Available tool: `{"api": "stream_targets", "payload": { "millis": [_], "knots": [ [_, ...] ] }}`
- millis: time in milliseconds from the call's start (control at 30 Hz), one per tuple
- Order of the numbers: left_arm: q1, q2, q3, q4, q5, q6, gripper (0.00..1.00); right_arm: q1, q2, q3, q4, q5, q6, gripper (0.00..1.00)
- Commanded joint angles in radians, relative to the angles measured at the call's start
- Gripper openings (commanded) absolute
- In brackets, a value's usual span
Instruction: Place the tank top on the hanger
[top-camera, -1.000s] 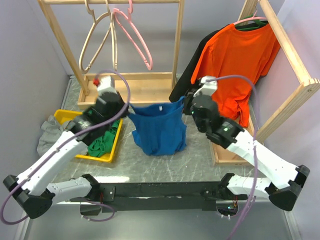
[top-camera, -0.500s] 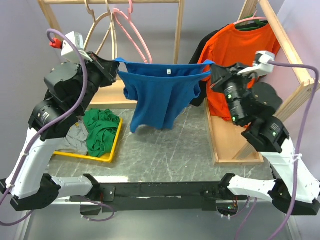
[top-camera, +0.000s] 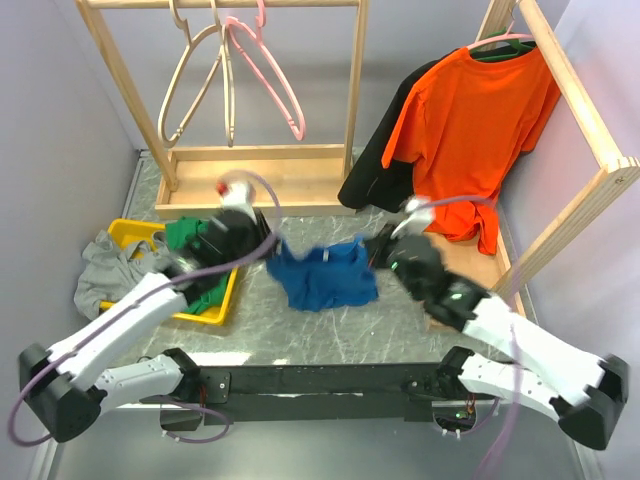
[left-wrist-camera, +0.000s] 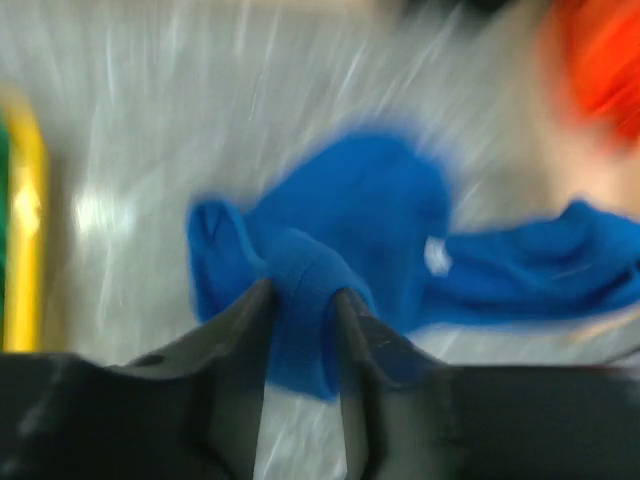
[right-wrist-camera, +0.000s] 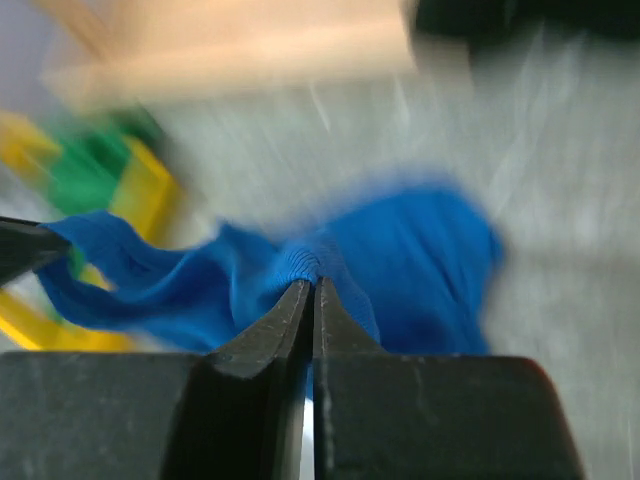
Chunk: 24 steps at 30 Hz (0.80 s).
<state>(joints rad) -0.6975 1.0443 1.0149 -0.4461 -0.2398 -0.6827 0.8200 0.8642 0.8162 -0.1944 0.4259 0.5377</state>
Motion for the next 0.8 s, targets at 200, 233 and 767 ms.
{"api": "stream_targets", "payload": {
  "millis": [200, 233, 767],
  "knots": [
    [-0.016, -0.038, -0.075, 0.133, 0.145, -0.043, 0.77, -0.004, 0.024, -0.154, 0.086, -0.133, 0.116, 0.58],
    [-0.016, -0.043, -0.053, 0.123, 0.155, -0.020, 0.79, -0.004, 0.003, -0.149, 0.079, -0.127, 0.113, 0.68],
    [-0.017, 0.167, 0.756, 0.037, -0.146, 0.110, 0.81, -0.004, -0.145, -0.103, -0.010, -0.133, 0.096, 0.82]
  ]
}}
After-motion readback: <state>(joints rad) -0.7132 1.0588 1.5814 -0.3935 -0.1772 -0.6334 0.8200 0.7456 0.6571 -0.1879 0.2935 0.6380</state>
